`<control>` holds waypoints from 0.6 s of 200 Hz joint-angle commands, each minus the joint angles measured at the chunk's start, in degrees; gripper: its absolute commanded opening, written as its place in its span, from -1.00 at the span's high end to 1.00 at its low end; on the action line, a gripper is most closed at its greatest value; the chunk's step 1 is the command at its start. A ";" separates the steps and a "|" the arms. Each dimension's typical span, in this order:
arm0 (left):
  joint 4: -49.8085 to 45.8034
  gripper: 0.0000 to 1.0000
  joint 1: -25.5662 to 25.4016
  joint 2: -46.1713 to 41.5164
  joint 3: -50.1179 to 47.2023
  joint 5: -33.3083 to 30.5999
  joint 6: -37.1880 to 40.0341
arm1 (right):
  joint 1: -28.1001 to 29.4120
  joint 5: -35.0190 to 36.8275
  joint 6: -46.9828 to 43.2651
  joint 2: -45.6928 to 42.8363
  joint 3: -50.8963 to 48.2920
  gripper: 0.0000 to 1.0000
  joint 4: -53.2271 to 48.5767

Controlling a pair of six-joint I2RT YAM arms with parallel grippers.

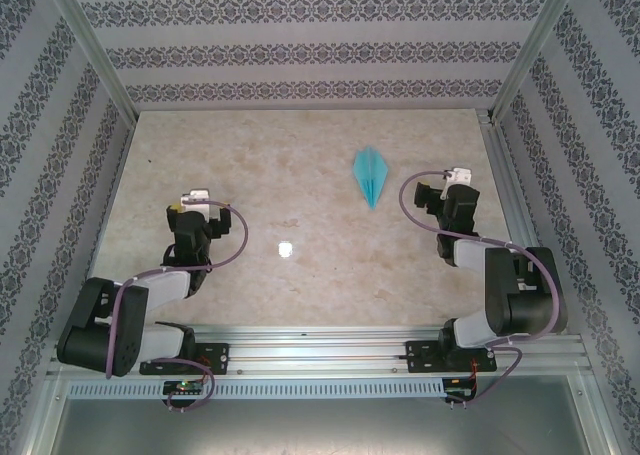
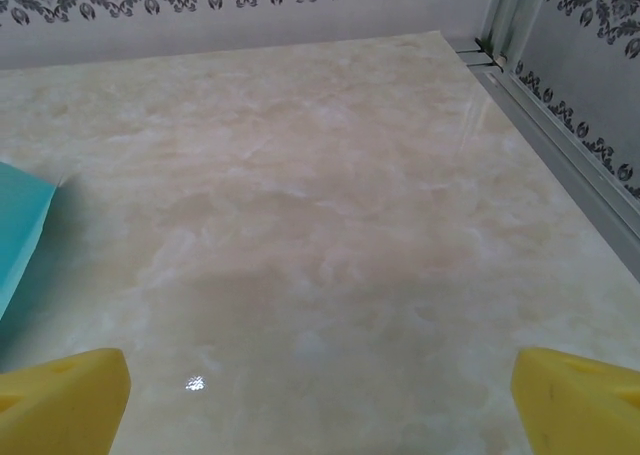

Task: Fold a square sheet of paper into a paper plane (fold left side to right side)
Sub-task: Reset both arms

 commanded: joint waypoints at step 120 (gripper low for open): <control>8.09 -1.00 5.93 14.45 7.36 12.88 1.31 | -0.12 1.36 -0.92 3.62 -6.73 -0.96 23.90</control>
